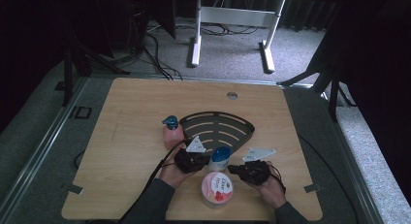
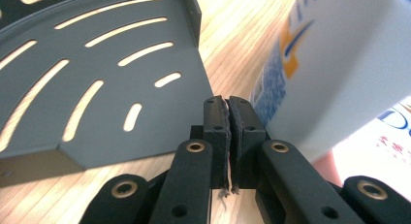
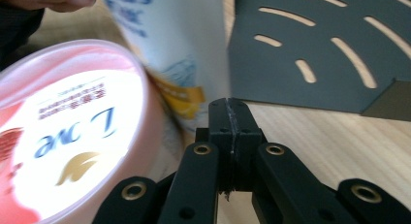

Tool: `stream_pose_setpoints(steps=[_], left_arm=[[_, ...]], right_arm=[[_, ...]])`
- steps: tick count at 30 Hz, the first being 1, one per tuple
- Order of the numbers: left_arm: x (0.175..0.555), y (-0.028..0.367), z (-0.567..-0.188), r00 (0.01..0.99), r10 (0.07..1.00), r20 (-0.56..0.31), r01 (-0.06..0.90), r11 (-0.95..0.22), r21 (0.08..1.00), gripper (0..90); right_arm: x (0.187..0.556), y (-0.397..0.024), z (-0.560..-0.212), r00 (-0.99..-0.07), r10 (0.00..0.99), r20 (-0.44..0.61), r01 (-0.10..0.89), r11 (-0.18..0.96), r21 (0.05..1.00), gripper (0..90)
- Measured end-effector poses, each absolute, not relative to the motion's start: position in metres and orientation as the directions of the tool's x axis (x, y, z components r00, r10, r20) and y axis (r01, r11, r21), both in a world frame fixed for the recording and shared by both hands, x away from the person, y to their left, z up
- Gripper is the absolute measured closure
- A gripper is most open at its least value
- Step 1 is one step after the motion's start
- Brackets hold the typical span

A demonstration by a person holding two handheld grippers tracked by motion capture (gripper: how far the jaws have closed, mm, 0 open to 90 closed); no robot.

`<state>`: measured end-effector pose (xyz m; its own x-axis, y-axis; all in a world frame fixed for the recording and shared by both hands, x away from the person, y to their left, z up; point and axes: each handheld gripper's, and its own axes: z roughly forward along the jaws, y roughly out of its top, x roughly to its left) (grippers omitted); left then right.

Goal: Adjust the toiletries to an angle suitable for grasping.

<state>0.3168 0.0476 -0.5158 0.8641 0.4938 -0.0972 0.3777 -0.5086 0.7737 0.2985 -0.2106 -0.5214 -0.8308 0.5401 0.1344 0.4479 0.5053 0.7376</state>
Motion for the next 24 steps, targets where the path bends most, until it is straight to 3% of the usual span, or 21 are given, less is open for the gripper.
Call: stream_pose_setpoints(steps=[15,24], left_arm=[[0.297,0.080,-0.513,0.841,0.531,-0.101,0.401,-0.487,0.776,85.8],[0.287,0.094,-0.507,0.846,0.523,-0.110,0.393,-0.470,0.791,76.0]], right_arm=[[0.294,-0.197,-0.521,-0.862,0.492,0.121,0.415,0.548,0.726,90.0],[0.299,-0.185,-0.521,-0.874,0.473,0.110,0.396,0.565,0.724,90.0]])
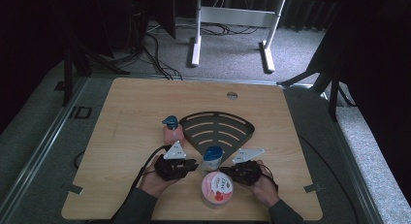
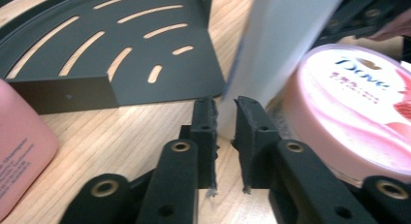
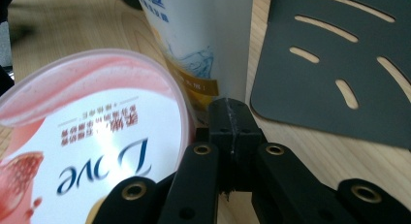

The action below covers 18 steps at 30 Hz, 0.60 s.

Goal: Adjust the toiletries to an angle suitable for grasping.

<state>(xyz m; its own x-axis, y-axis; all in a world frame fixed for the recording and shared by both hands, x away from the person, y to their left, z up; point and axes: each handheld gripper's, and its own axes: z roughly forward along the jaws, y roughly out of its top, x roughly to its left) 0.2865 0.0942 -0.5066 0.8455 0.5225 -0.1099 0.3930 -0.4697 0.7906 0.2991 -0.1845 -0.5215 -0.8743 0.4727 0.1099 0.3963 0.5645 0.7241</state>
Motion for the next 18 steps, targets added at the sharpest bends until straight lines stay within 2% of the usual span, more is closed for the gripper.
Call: stream_pose_setpoints(steps=[5,9,18], left_arm=[[0.284,0.098,-0.505,0.849,0.517,-0.104,0.386,-0.474,0.791,70.1],[0.281,0.100,-0.506,0.846,0.523,-0.103,0.391,-0.477,0.787,68.7],[0.267,0.110,-0.503,0.846,0.525,-0.098,0.388,-0.478,0.788,75.3]], right_arm=[[0.304,-0.178,-0.522,-0.882,0.460,0.106,0.385,0.573,0.723,90.0],[0.308,-0.174,-0.521,-0.890,0.445,0.101,0.373,0.581,0.723,90.0],[0.317,-0.157,-0.518,-0.918,0.388,0.084,0.323,0.608,0.725,90.0]])
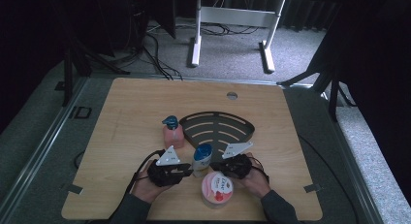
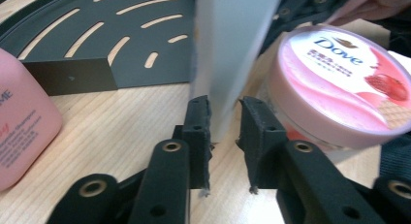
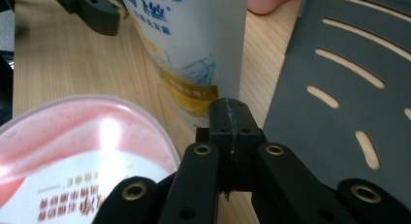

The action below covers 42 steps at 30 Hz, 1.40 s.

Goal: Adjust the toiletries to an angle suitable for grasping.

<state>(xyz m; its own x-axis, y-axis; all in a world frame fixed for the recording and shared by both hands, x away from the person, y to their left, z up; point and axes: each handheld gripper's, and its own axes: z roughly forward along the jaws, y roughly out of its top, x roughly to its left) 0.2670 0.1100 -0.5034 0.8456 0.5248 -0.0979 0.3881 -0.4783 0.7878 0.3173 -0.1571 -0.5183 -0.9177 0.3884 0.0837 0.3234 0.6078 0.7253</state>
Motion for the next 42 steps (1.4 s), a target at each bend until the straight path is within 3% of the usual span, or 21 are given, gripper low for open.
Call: stream_pose_setpoints(steps=[11,26,42], left_arm=[[0.249,0.106,-0.499,0.848,0.526,-0.065,0.356,-0.475,0.805,89.4],[0.253,0.077,-0.510,0.859,0.511,-0.036,0.340,-0.517,0.785,89.7],[0.260,0.064,-0.538,0.825,0.566,0.004,0.352,-0.519,0.779,89.8]], right_arm=[[0.324,-0.146,-0.518,-0.938,0.335,0.083,0.289,0.630,0.721,90.0],[0.328,-0.138,-0.519,-0.943,0.320,0.091,0.283,0.628,0.725,90.0],[0.326,-0.174,-0.521,-0.913,0.395,0.103,0.337,0.585,0.738,90.0]])
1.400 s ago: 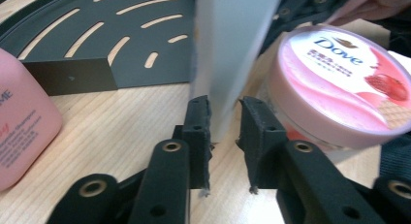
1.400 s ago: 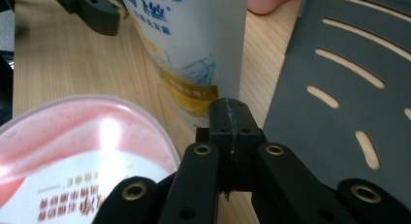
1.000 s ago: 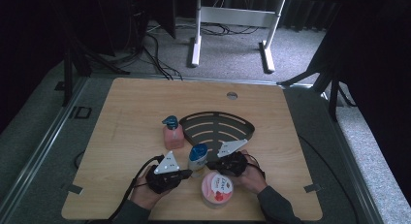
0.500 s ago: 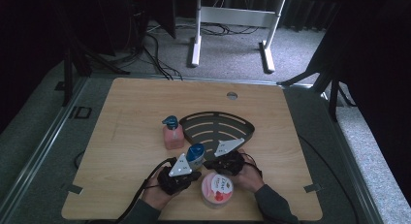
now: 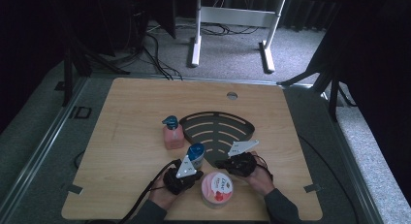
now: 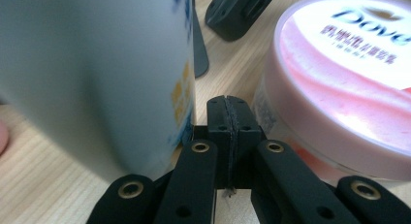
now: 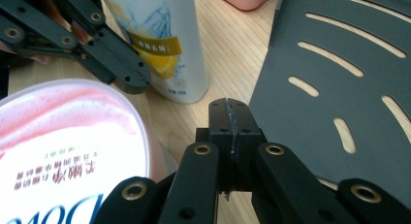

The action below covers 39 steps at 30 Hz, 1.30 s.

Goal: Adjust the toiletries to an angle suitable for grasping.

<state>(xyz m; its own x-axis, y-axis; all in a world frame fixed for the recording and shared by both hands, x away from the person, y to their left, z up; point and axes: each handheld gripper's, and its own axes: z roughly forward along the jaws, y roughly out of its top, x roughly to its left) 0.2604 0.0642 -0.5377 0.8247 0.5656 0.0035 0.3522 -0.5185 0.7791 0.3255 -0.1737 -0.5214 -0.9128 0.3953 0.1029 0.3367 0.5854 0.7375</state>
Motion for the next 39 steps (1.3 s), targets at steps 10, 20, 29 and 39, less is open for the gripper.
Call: stream_pose_setpoints(steps=[10,20,29,39], left_arm=[[0.267,0.068,-0.541,0.786,0.618,0.010,0.378,-0.493,0.784,89.8],[0.276,0.078,-0.543,0.734,0.680,-0.001,0.423,-0.455,0.783,89.8],[0.278,0.052,-0.538,0.780,0.625,0.035,0.365,-0.500,0.786,89.6],[0.291,0.049,-0.543,0.730,0.682,0.051,0.400,-0.486,0.777,89.7]], right_arm=[[0.324,-0.184,-0.524,-0.903,0.417,0.108,0.356,0.582,0.731,90.0],[0.324,-0.190,-0.527,-0.897,0.427,0.114,0.369,0.583,0.724,90.0],[0.323,-0.192,-0.528,-0.894,0.433,0.116,0.375,0.580,0.724,90.0],[0.324,-0.197,-0.528,-0.888,0.443,0.122,0.384,0.569,0.727,90.0]])
